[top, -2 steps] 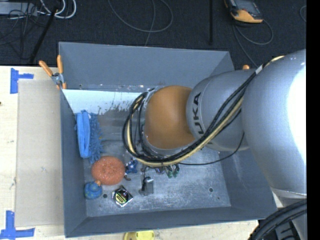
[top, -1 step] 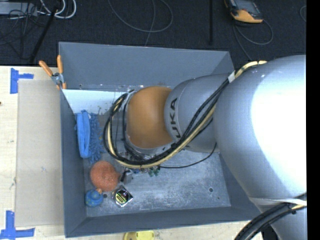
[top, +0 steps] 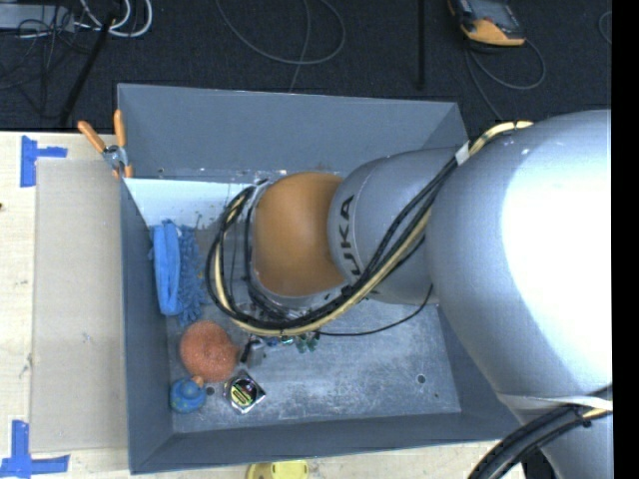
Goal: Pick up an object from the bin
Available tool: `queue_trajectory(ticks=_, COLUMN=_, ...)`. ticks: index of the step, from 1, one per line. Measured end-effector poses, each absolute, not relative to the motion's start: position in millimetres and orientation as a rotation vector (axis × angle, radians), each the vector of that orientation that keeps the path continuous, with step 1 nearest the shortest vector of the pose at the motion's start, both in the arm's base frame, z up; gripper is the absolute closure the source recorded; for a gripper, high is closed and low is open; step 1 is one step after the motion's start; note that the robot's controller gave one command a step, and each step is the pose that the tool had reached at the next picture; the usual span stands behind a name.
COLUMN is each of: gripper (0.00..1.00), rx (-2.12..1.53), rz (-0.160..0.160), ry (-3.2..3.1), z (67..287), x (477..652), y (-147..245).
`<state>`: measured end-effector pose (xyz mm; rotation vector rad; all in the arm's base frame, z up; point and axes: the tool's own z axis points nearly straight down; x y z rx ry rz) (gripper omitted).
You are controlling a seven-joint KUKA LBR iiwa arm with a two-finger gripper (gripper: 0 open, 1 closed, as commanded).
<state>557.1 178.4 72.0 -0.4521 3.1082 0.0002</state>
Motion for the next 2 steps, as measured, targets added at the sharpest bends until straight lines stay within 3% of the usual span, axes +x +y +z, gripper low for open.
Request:
queue_trajectory(ticks=1, gripper=0.0, rx=-0.454, rz=0.0, ry=3.108, z=72, x=557.0, y=179)
queue_trajectory(ticks=2, gripper=1.0, rx=-0.854, rz=0.001, ry=3.021, z=71, x=573.1, y=205)
